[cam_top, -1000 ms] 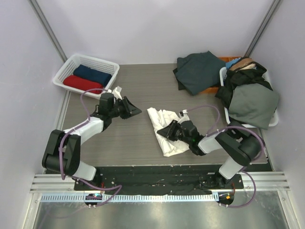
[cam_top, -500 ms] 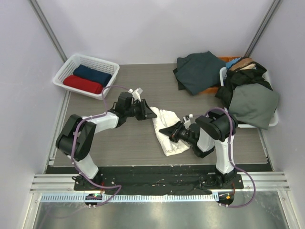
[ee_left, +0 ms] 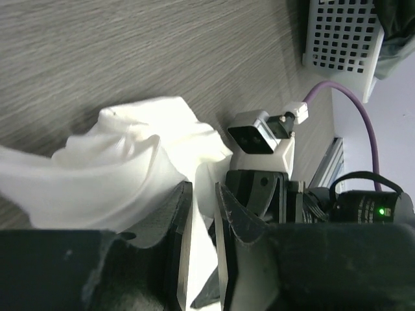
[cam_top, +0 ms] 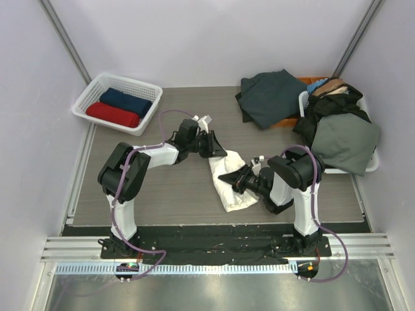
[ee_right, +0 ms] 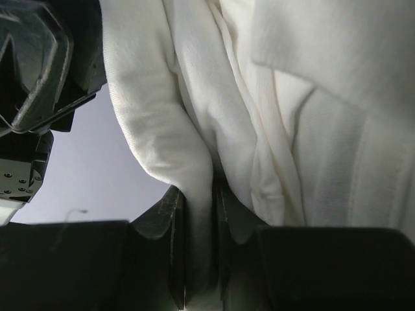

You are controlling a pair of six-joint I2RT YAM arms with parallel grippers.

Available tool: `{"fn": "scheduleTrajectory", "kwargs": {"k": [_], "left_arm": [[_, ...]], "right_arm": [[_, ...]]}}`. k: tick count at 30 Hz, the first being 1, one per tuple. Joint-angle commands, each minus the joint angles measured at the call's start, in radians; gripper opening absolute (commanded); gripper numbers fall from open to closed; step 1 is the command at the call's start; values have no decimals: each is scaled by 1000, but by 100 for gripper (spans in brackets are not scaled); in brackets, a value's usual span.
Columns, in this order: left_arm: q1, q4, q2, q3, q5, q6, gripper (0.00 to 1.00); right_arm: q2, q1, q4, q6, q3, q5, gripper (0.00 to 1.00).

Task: Roll the t-shirts
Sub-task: Roll the T-shirt to the center of the board.

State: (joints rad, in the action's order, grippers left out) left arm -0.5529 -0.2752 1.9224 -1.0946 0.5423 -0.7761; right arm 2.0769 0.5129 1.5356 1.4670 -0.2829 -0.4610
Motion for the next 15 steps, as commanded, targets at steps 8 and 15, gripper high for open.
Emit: {"fn": "scheduleTrajectory", "kwargs": {"k": [8, 15], "left_arm": [[-48, 70, 79, -62, -134, 90, 22], [-73, -16, 107, -36, -160, 89, 20]], "right_arm": [[-81, -7, -113, -167, 45, -5, 31], [-291, -5, -476, -312, 19, 42, 39]]}}
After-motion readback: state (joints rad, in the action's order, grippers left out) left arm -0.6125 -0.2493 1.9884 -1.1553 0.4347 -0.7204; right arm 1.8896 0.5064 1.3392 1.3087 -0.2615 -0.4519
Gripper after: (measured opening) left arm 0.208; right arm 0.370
